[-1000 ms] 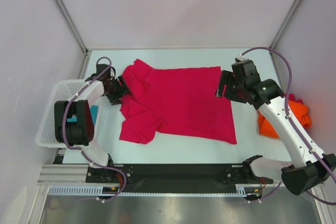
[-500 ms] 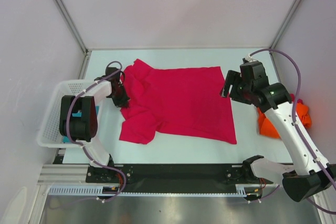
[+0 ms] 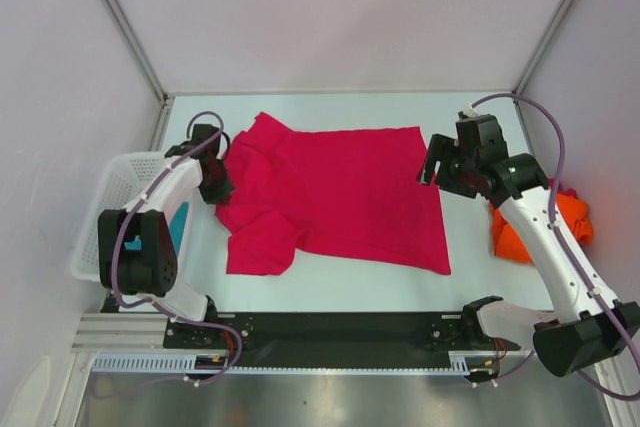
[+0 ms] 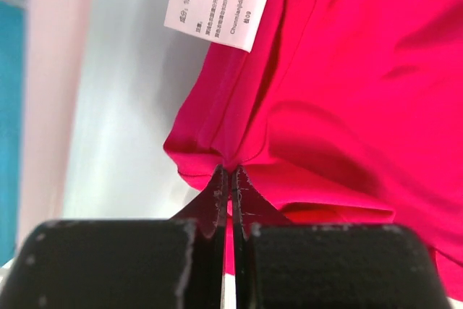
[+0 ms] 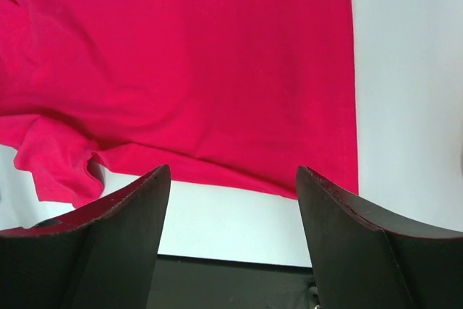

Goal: Fold and stack the t-shirts
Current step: Flatten out the tshirt

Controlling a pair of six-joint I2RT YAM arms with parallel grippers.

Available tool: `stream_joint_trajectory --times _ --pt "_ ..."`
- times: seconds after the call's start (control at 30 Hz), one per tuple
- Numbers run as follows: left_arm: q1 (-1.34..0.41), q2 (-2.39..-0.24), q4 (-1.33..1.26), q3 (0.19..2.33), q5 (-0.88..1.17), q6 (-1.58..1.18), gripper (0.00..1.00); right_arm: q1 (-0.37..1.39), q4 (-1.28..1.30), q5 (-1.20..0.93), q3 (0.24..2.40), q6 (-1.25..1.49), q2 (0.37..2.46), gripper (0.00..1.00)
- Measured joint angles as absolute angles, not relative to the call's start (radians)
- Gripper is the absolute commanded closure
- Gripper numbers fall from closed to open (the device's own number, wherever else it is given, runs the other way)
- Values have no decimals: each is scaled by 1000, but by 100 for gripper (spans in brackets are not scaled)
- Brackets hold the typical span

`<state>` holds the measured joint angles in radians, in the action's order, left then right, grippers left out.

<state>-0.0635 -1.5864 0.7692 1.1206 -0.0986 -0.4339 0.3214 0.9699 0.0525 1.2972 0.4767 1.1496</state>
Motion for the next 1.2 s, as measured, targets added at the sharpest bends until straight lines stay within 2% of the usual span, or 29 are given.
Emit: stream_joint_trajectory --times 0.13,0.17,0.23,0.27,0.37,0.57,0.77,1.0,1.2 --pt "-64 -1544 782 1112 -124 -430 96 318 949 39 1296 474 1193 24" --pt "-64 -1540 785 1107 -128 -427 82 317 945 39 1296 473 1200 24" --pt "-64 -1539 793 1098 -131 -420 65 313 938 39 1296 469 1216 23" --pt "-64 -1539 794 1093 -132 -418 47 310 933 39 1297 466 1226 23" --pt "-63 -1539 803 1092 -131 -413 31 294 917 39 1306 454 1275 22" --pt "-63 -1530 836 1118 -133 -409 30 264 877 35 1367 424 1456 21" --pt "-64 -1421 847 1184 -80 -410 30 236 828 32 1578 402 1745 22" --pt "-68 -1314 810 1150 88 -411 30 220 791 39 1874 386 2077 23" --pt "-70 -1309 771 1067 217 -418 30 204 791 44 2003 371 2249 23"
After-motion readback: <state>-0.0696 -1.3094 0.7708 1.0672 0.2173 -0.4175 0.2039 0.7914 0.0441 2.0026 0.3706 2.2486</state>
